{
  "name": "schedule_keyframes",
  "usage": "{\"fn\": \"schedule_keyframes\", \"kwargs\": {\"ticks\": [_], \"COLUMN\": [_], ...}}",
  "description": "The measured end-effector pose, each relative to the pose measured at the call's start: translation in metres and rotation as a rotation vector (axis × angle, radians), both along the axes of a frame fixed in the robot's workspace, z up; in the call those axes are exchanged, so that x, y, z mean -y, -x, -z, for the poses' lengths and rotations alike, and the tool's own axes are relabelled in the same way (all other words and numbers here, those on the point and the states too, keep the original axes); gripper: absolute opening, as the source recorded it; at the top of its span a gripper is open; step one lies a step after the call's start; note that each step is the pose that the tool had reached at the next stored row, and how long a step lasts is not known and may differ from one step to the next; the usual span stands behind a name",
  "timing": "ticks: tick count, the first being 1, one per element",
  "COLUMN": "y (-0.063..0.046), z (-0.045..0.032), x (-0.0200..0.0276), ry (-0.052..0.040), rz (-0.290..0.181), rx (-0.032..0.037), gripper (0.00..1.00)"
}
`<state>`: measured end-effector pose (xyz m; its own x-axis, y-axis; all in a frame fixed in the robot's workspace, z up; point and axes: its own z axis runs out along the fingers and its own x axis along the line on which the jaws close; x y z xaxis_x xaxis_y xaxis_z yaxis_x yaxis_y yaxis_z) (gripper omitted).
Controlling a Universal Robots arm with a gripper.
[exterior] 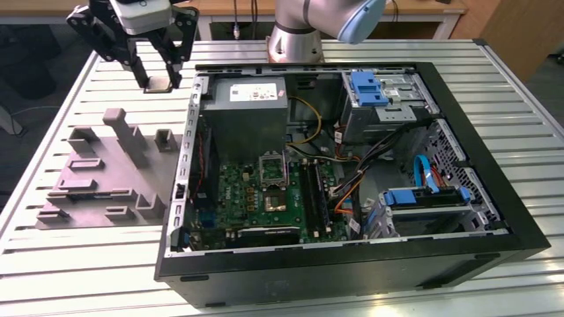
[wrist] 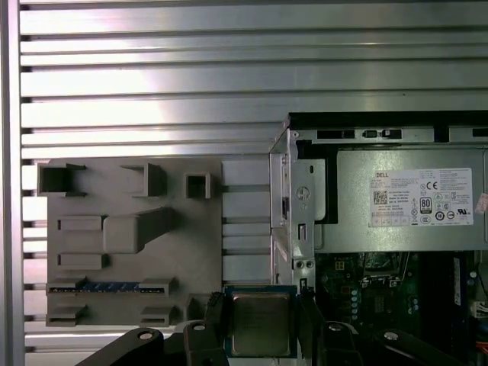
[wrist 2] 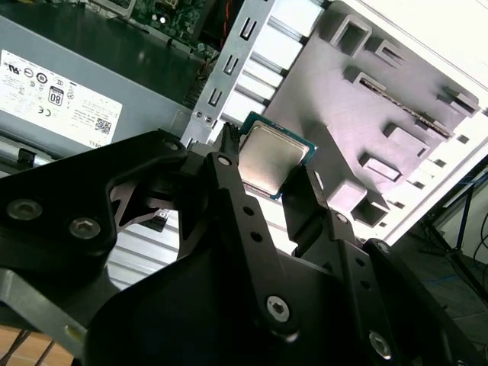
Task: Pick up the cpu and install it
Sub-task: 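Pick up the cpu and move it towards the insertion slot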
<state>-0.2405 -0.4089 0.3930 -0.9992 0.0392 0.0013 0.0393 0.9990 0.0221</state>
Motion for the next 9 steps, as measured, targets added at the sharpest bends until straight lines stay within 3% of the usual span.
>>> {"fn": "schedule_keyframes", "kwargs": {"ticks": [9], "y": [-0.0004], "z": [0.0], "x": [0.0], "ry": [0.0], "rz": [0.0], "rx": [0.0], "gripper": [0.47]}}
